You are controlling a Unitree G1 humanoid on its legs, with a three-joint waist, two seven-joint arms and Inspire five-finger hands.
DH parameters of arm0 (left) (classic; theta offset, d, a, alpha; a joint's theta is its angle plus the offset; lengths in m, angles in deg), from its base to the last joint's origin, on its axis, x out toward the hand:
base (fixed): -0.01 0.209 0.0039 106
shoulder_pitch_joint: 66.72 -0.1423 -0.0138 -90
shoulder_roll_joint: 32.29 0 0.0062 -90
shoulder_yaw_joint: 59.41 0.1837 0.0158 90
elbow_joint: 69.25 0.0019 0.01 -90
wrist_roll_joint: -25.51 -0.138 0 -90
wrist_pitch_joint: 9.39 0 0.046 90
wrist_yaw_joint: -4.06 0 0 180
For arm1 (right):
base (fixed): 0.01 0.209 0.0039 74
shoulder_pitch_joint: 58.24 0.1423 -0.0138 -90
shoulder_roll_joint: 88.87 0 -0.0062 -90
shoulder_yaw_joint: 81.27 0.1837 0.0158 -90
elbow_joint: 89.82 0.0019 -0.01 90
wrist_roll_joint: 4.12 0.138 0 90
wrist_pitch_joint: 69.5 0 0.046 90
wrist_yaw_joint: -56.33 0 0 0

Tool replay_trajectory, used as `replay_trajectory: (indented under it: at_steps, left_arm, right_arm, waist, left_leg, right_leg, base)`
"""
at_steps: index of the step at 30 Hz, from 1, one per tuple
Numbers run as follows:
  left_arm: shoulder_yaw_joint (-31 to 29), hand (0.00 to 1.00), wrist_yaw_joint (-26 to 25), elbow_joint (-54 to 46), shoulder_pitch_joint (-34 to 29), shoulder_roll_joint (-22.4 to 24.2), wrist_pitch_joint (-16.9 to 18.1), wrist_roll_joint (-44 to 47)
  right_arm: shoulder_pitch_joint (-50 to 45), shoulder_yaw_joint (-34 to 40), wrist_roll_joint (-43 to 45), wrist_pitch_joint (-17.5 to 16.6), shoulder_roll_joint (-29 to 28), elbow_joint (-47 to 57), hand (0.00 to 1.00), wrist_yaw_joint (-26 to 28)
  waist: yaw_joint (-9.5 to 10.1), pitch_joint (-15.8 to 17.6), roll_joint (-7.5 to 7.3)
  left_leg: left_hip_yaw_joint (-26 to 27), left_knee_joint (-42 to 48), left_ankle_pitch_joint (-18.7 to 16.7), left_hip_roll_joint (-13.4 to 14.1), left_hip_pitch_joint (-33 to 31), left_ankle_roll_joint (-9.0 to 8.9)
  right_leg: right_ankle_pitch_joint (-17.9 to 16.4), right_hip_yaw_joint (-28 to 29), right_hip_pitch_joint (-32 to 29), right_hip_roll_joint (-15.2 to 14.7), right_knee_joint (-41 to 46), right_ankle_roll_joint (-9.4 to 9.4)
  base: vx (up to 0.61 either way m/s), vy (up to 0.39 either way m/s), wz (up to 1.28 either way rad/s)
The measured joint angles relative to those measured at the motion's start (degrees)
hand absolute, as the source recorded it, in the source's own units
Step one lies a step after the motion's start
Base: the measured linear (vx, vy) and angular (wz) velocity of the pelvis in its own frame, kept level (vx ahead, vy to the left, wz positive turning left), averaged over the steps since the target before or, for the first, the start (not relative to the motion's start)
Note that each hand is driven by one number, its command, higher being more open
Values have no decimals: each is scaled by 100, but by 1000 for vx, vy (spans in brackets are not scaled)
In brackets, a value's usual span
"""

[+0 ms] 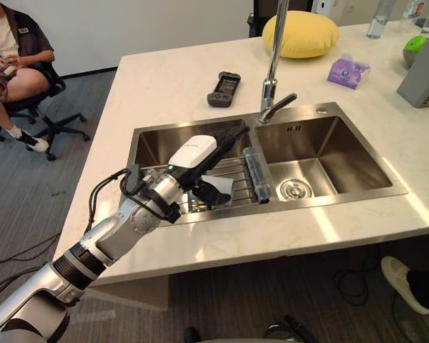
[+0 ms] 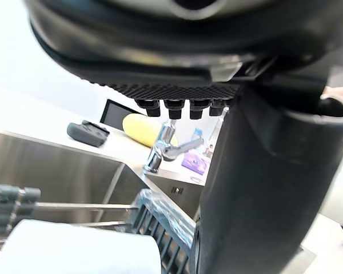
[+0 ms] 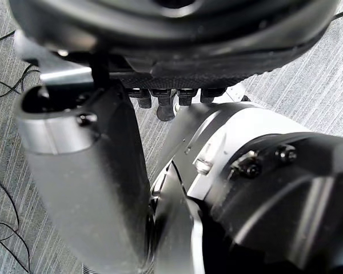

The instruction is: Walk over to the sink, pick up the cup, carry it to the dishwasher, place the cup inside the dishwasher, then close the dishwasher door

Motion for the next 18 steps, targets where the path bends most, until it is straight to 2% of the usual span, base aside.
replay_trajectory:
  at_steps: [6, 10, 18]
  left_arm:
    - [-236, 100, -334, 0, -1, -1, -1, -67]
    - [-459, 100, -375, 0, -1, -2, 25, -308]
    - [-479, 100, -365, 7, -40, -3, 95, -558]
  right_arm:
    - [0, 4, 14, 1, 5, -39, 100, 28]
    - [0, 6, 15, 2, 0, -41, 100, 29]
    - [-6, 22, 15, 20, 0, -38, 100, 35]
  waist:
    - [58, -7, -13]
    - [60, -12, -22]
    - [69, -13, -25]
  left_leg:
    - [-36, 3, 17, -2, -33, 6]
    - [-38, 3, 22, -2, -31, 7]
    - [-33, 2, 28, 0, -28, 11]
  right_leg:
    - [8, -30, -5, 1, 12, 14]
    - [7, -30, -8, 1, 18, 15]
    - [6, -20, -25, 1, 22, 17]
  base:
    - [-2, 0, 3]
    - [0, 0, 0]
    - [0, 0, 0]
